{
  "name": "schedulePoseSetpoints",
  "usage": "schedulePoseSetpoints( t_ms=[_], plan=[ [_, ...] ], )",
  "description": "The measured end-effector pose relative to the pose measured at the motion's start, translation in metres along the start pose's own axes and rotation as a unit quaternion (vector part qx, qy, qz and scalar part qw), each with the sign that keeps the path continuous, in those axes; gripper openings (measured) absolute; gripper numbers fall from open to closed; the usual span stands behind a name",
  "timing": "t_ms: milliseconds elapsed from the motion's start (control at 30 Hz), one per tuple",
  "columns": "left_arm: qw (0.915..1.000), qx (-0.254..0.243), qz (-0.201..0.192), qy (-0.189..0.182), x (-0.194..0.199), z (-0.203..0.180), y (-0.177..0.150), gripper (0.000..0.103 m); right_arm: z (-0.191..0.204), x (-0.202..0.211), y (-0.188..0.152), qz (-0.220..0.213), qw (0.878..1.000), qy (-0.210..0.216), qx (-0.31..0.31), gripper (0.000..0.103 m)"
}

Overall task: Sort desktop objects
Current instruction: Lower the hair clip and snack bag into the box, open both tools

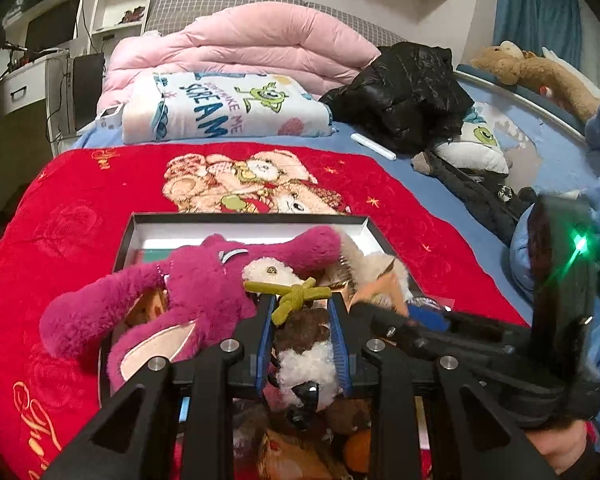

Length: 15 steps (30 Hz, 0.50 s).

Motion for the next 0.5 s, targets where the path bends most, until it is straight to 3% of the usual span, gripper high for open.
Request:
schedulePoseSetpoints(
  t_ms=[133,233,367,500],
  plan=[
    [0.9999,-0.014,0.000,0.004,-0.013,-0.006,-0.002,0.027,-0.013,-0.018,-0.012,0.026,0.999,-0.020,-0.006,0.034],
    [0.9997,-0.018,0.014,0.006,-0.025,-0.004,-0.016,0.027,-0.016,-0.021,-0.013,0.022,1.000,-0.008,-0.013,0.034],
    [0.9997,0.010,0.024,0.003,-0.032,0.007,-0.023,0.027,-0.017,-0.022,-0.015,0.031,0.999,-0.030,-0.002,0.034],
    [0.9994,0.005,0.031,0.017,-0.035,0.013,-0.028,0.027,-0.017,-0.022,-0.017,0.031,0.999,-0.029,-0.004,0.034]
  ],
)
Point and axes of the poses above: each gripper's, at about its wrist camera, not at the fingertips, and x roughly against the way its jaws point, z to its left, y to its top, the point moved 10 cm from there along -x, roughly the way its jaws point, and after that the axes turned 8 degrees about x, right-handed, at the moved point
